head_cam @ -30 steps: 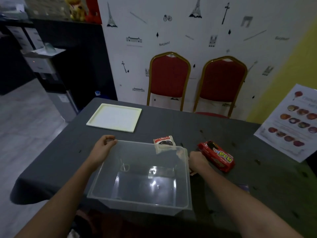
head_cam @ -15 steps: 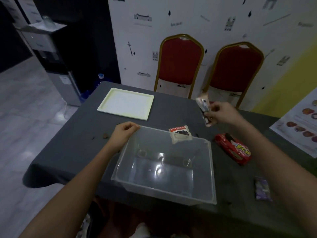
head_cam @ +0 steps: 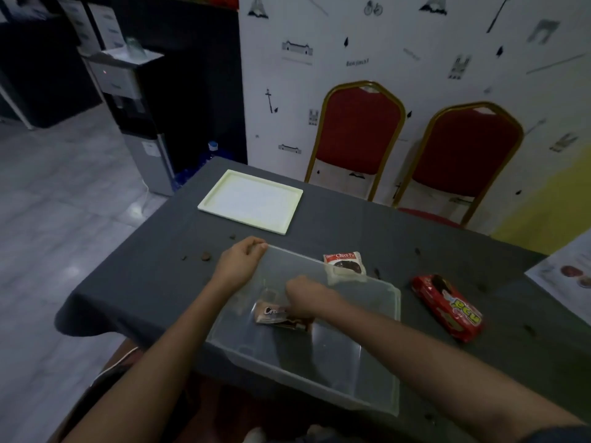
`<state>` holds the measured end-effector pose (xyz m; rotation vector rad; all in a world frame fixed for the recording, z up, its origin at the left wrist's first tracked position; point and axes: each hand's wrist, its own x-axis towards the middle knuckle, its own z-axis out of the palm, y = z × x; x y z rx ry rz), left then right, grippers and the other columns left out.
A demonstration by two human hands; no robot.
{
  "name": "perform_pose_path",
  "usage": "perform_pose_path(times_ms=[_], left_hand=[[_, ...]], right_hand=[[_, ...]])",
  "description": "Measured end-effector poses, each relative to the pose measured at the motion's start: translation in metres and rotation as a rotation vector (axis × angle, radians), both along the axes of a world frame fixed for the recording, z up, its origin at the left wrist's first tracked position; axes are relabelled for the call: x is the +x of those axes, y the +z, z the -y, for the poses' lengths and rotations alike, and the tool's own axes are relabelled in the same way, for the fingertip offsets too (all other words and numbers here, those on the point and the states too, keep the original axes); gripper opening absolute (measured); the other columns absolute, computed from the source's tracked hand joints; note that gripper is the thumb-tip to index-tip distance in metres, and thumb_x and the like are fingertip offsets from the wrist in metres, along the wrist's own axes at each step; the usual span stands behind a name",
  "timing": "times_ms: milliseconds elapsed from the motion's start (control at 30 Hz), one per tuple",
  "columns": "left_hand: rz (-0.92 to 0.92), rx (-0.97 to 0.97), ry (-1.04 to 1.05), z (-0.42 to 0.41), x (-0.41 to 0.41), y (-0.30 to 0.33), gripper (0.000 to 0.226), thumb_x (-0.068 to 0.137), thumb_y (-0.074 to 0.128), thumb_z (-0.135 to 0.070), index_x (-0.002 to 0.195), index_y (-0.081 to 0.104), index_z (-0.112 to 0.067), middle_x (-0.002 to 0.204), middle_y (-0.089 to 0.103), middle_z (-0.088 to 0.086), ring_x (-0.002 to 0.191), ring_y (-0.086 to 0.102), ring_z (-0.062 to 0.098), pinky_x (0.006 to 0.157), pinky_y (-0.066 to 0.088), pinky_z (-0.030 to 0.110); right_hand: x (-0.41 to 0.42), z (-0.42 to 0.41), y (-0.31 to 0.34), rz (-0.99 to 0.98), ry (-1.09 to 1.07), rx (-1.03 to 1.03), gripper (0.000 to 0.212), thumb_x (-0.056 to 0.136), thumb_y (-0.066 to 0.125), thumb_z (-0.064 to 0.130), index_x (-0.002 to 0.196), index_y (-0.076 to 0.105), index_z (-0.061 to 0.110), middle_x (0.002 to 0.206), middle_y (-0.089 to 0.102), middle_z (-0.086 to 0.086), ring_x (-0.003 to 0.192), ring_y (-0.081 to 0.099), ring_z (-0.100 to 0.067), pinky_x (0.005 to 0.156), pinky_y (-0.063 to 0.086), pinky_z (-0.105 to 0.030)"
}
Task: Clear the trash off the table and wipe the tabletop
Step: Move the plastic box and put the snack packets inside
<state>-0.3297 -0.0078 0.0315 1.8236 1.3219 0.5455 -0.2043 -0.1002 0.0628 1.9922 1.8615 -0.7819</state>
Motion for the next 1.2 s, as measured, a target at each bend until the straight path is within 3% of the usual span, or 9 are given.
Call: perform_pose_path(times_ms=[133,267,367,533,633,800,900,1000,1200], left_hand=[[-0.129,0.14,0.0,0.005,0.002,-0.003,0.036,0.094,0.037,-0.045,0.116,0.061,-0.032,0.119,0.065,0.002,0.108,0.059,0.024,0.091,0.048,0.04],[-0.073,0.148,0.06,0.011,0.004,0.001,0.032,0.096,0.045,-0.037,0.118,0.064,-0.026,0.121,0.066,0.0,0.112,0.059,0.019,0.09,0.046,0.031],[-0.071,0.142,0.082,0.014,0.005,0.004,0.032,0.095,0.047,-0.037,0.118,0.065,-0.024,0.121,0.066,-0.002,0.112,0.059,0.015,0.085,0.041,0.024],[-0.092,0.14,0.117,0.017,0.007,0.008,0.032,0.095,0.048,-0.039,0.117,0.065,-0.024,0.121,0.066,-0.003,0.11,0.059,0.014,0.084,0.041,0.023],[-0.108,0.13,0.132,0.018,0.007,0.008,0.032,0.094,0.048,-0.039,0.116,0.066,-0.024,0.119,0.067,-0.002,0.109,0.059,0.015,0.083,0.042,0.024],[-0.095,0.104,0.125,0.019,0.005,0.009,0.032,0.093,0.049,-0.04,0.116,0.066,-0.025,0.119,0.067,-0.003,0.108,0.06,0.014,0.084,0.044,0.025],[-0.082,0.088,0.126,0.018,0.004,0.008,0.032,0.093,0.05,-0.041,0.115,0.066,-0.025,0.117,0.068,-0.003,0.107,0.06,0.014,0.085,0.046,0.027],[-0.066,0.085,0.13,0.018,0.003,0.007,0.031,0.092,0.051,-0.041,0.112,0.067,-0.025,0.113,0.069,-0.002,0.106,0.061,0.016,0.085,0.046,0.026],[-0.053,0.074,0.128,0.016,0.002,0.006,0.03,0.091,0.049,-0.044,0.11,0.066,-0.028,0.112,0.069,-0.002,0.105,0.061,0.017,0.091,0.05,0.035]], right_hand=[[0.043,-0.02,0.058,-0.106,-0.009,0.175,0.031,0.089,0.053,0.029,0.07,0.069,0.011,0.069,0.071,-0.002,0.065,0.064,-0.017,0.061,0.05,-0.026],[0.125,-0.061,0.043,-0.083,-0.059,0.271,0.019,0.087,0.057,0.018,0.1,0.07,0.011,0.104,0.071,-0.008,0.092,0.066,-0.02,0.081,0.054,-0.035],[0.166,-0.065,-0.017,0.151,0.073,0.011,0.066,0.081,0.069,0.034,0.14,0.04,0.024,0.137,0.049,-0.005,0.124,0.047,-0.027,0.101,0.04,-0.043],[0.182,-0.054,-0.068,0.254,0.225,0.139,0.06,0.082,0.064,0.042,0.134,0.041,0.024,0.133,0.053,-0.006,0.12,0.048,-0.027,0.098,0.037,-0.042],[0.178,-0.06,-0.058,0.22,0.141,0.242,0.043,0.078,0.064,0.045,0.112,0.052,0.021,0.117,0.063,-0.006,0.108,0.057,-0.027,0.09,0.04,-0.039],[0.146,-0.052,0.03,-0.195,-0.119,0.538,0.036,0.073,0.073,0.038,0.101,0.059,0.02,0.092,0.066,0.0,0.083,0.063,-0.019,0.071,0.052,-0.033],[0.105,-0.017,0.082,-0.413,0.028,0.233,0.028,0.073,0.076,0.037,0.091,0.065,0.019,0.08,0.068,0.003,0.071,0.064,-0.014,0.061,0.051,-0.027],[0.049,0.018,0.052,-0.195,0.311,-0.025,0.033,0.072,0.076,0.039,0.089,0.069,0.012,0.082,0.071,-0.005,0.071,0.065,-0.02,0.058,0.047,-0.029],[-0.02,0.033,-0.049,-0.105,0.181,0.167,0.049,0.086,0.059,0.044,0.122,0.053,0.01,0.122,0.058,-0.013,0.111,0.058,-0.032,0.085,0.048,-0.039]])
